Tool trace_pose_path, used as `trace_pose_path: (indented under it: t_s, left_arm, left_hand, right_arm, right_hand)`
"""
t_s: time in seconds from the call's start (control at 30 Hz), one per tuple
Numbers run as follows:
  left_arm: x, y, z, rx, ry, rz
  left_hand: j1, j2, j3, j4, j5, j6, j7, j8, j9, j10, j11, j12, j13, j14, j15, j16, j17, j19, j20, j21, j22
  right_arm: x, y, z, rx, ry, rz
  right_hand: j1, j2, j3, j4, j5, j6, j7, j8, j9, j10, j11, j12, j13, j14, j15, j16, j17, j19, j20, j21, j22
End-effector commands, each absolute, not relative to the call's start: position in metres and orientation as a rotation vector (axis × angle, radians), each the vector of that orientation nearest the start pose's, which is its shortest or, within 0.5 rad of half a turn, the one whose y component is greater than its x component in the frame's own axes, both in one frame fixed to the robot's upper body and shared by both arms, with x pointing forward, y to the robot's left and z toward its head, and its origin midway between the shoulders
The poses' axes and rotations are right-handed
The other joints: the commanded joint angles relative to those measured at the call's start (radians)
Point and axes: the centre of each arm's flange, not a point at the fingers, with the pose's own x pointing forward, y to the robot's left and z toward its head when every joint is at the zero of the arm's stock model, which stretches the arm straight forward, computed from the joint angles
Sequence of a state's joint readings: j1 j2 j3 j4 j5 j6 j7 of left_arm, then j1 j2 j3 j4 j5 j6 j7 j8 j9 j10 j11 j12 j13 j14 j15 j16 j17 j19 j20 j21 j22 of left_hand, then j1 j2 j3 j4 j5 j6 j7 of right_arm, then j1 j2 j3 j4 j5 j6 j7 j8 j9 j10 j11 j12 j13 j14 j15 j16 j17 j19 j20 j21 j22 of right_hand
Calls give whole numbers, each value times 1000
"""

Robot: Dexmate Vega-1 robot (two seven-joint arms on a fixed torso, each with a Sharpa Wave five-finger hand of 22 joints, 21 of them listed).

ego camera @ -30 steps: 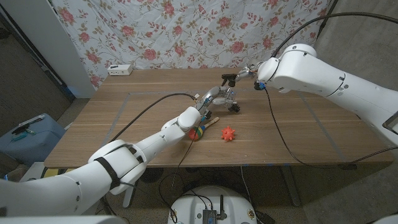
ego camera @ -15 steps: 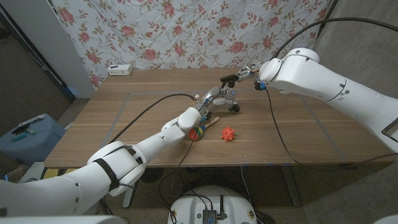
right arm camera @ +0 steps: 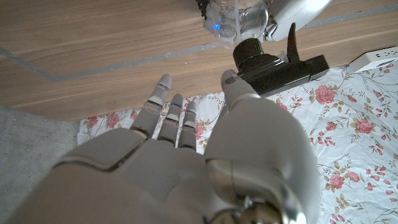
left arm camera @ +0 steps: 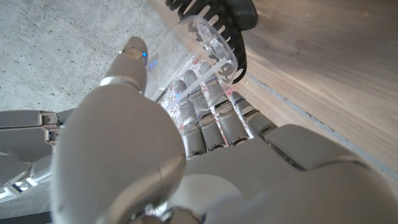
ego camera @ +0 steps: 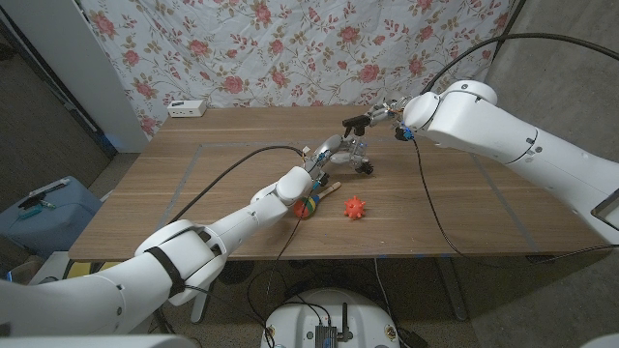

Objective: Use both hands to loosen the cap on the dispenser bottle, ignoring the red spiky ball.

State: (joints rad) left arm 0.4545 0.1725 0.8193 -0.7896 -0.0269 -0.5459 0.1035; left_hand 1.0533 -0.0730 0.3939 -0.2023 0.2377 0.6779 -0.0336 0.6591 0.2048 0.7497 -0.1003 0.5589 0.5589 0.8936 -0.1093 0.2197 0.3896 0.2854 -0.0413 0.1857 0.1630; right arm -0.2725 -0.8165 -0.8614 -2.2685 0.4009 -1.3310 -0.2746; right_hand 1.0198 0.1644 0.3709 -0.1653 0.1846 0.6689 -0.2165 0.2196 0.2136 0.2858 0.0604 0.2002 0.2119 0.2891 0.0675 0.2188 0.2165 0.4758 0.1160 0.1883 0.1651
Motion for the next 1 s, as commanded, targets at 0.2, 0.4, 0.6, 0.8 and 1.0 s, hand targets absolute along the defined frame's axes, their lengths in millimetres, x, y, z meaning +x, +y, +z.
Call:
trace_pose_path:
  t_s: [0.2, 0.4, 0.6, 0.8, 1.0]
  left_arm:
    - [682, 41, -15, 586, -785, -459]
    - [683, 41, -14, 589, -787, -461]
    - [684, 41, -10, 590, -794, -460]
    - [684, 41, -8, 589, -801, -456]
    - [684, 44, -6, 588, -803, -449]
  left_hand:
    - [-96, 209, 59, 55, -5, 75, 3, 8, 1, 41, -31, 7, 3, 15, -49, 4, 2, 0, -61, -2, 2]
    - [-97, 209, 60, 55, -5, 74, 2, 7, 1, 41, -31, 6, 2, 16, -49, 4, 1, 0, -61, -2, 2]
    - [-97, 208, 61, 53, -5, 74, 3, 6, 1, 40, -29, 6, 1, 15, -48, 3, 1, -1, -60, -3, 2]
    - [-97, 207, 62, 52, -6, 75, 2, 6, 1, 40, -30, 6, 2, 15, -50, 2, -1, 0, -62, -2, 2]
    - [-97, 208, 62, 52, -6, 76, 3, 6, 1, 40, -31, 5, 0, 14, -50, 3, 0, -1, -62, -3, 2]
  right_arm:
    - [508, -166, 125, -1019, -190, -86]
    - [505, -166, 128, -1039, -189, -81]
    - [503, -166, 133, -1075, -183, -65]
    - [500, -166, 139, -1122, -191, -37]
    - [498, -166, 145, -1183, -196, -7]
  right_hand:
    - [-3, -14, -7, 6, -2, -45, 0, -21, -1, -5, 1, 4, 3, -1, -6, 10, 6, -4, -5, 2, 5]
    - [-4, -21, -12, 5, -2, -66, -1, -29, -1, -9, 5, 3, 3, -2, -7, 10, 6, -3, -5, 2, 5]
    - [-29, -55, -39, 11, -9, -102, 3, -36, -2, -15, 12, 2, 3, -6, 2, 8, 2, -1, 4, 4, 5]
    - [-55, -82, -62, 17, -12, -140, 23, -40, -2, -20, 18, 2, 3, -9, 10, 5, -2, 3, 12, 5, 5]
    - [-91, -107, -88, 27, -10, -178, 33, -42, -2, -22, 17, 3, 3, -19, 14, -1, -4, -11, 23, -1, 5]
